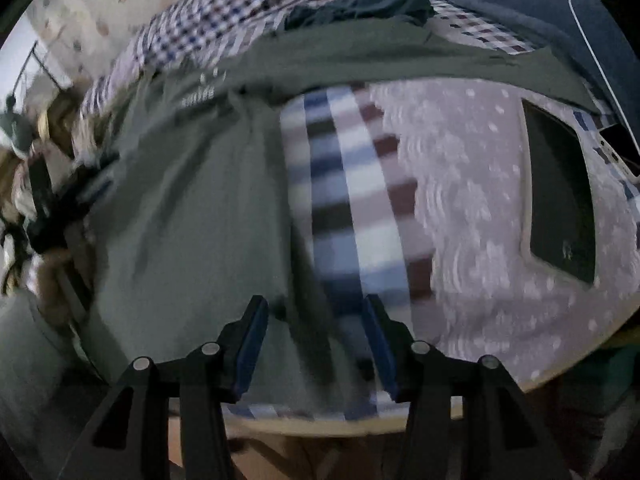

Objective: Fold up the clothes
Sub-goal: 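Lift both tools away from the green shirt toward the pillow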

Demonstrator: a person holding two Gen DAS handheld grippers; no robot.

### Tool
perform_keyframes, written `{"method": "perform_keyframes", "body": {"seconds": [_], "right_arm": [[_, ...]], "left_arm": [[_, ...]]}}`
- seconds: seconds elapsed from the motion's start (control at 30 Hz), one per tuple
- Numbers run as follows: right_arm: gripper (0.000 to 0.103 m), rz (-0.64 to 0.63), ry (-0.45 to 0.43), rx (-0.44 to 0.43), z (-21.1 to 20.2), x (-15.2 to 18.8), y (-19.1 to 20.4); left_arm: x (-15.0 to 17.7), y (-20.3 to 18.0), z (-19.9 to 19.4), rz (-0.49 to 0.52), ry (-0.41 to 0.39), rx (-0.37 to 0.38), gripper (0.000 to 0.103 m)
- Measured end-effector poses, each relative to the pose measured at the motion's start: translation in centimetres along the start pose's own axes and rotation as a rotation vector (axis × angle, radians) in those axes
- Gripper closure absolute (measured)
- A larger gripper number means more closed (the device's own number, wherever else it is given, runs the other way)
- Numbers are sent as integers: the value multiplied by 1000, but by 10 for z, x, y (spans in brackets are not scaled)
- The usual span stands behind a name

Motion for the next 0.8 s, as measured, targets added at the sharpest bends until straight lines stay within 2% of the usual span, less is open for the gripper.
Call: {"method": "perform_keyframes", "body": {"seconds": [0.03,0.07,0.1,0.27,0.33,0.43,0.53,0.57,0.6,0.7,0.8], "right_arm": [[66,-13,5,17,1,5,-1],[91,-27,11,36,2,9,-2],[102,-29,21,35,0,13,-1],[103,2,24,59,-33,24,-6],[102,-10,94,156,-22,37,-19],[98,28,110,234,-13,41,-39],[97,110,-34,187,-29,7,-47],[92,138,-87,168,-35,-5,-50],[82,165,-139,149,-41,-17,-53],[67,249,-295,90,-62,-55,-62],[65,337,-456,33,-87,-97,-78]], "left_arm": [[0,-2,-1,6,-1,2,12],[0,-3,-3,11,-2,4,12],[0,-5,-4,17,-3,6,12],[-7,-10,-16,25,-30,26,12],[-10,-10,-18,31,-33,31,12],[-12,-11,-19,46,-33,27,12],[-13,-12,-24,60,-42,11,12],[-14,-12,-25,64,-45,6,12],[-14,-13,-27,69,-49,1,12],[-15,-20,-34,103,-61,-14,12],[-16,-42,-47,181,-93,-34,12]]}}
Point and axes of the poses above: each gripper's, at about its wrist camera, not at the fingertips, and z roughly the way its jaws point, y to its left, x to its underside, the point moved 9 cm from there along z, roughly the way its jaws point, and after that the axes turned 14 degrees about z, right-handed, at the moved point
